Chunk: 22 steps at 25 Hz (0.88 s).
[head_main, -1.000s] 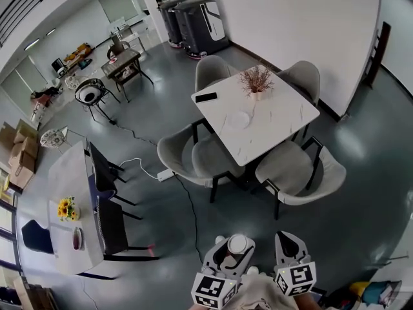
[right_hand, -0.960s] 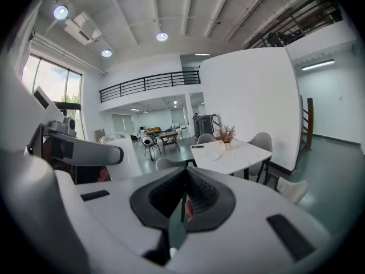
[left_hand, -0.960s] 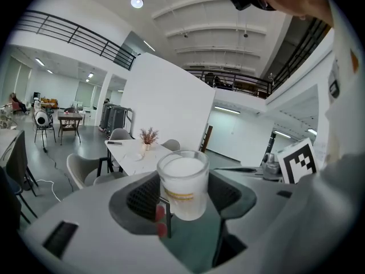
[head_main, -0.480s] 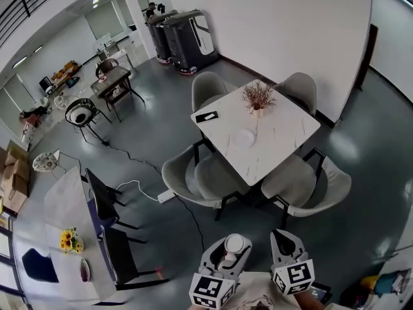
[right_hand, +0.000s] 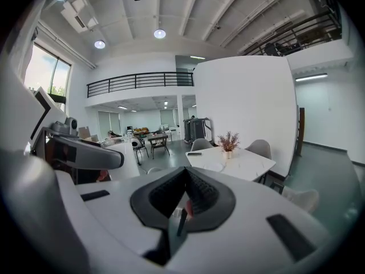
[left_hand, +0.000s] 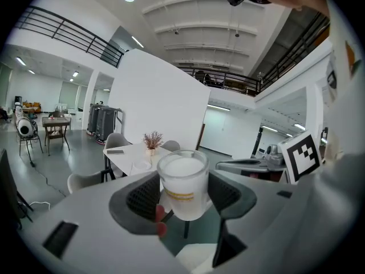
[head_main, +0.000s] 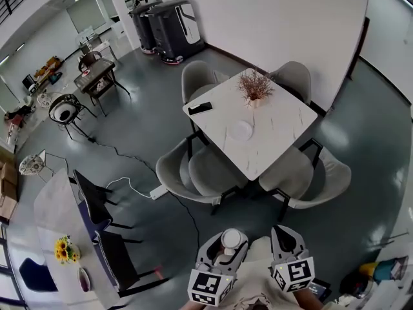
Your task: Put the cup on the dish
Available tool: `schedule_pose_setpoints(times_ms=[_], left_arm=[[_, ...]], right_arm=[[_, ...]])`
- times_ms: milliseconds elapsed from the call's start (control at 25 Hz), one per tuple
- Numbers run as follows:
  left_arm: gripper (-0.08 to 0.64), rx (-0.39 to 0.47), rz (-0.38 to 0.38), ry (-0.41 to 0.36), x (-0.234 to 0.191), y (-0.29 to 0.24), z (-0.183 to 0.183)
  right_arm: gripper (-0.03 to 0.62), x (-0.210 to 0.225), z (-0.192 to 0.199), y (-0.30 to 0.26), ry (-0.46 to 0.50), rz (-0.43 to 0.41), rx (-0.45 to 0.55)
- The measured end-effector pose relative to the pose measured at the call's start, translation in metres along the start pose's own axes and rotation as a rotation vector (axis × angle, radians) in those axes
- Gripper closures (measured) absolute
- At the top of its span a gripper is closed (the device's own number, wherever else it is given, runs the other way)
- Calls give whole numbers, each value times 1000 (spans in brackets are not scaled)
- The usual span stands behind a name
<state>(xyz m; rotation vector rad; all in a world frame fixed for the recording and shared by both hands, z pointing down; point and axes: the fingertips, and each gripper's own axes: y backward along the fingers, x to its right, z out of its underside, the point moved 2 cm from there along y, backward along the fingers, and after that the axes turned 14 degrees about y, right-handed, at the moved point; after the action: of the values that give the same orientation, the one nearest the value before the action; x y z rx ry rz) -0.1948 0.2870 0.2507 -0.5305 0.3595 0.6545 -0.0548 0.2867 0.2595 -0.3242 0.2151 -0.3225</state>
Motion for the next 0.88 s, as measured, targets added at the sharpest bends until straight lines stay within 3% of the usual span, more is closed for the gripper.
schedule_pose_setpoints(times_ms=[480,880], left_arm=[[293,1,-37,48,-31,-35,-22],[293,-5,-55,33,-45,-123,-68]], right_arm=[[588,12,-5,-58,-7,-47,-23],[588,79,-16,-131,-11,-88,-28]])
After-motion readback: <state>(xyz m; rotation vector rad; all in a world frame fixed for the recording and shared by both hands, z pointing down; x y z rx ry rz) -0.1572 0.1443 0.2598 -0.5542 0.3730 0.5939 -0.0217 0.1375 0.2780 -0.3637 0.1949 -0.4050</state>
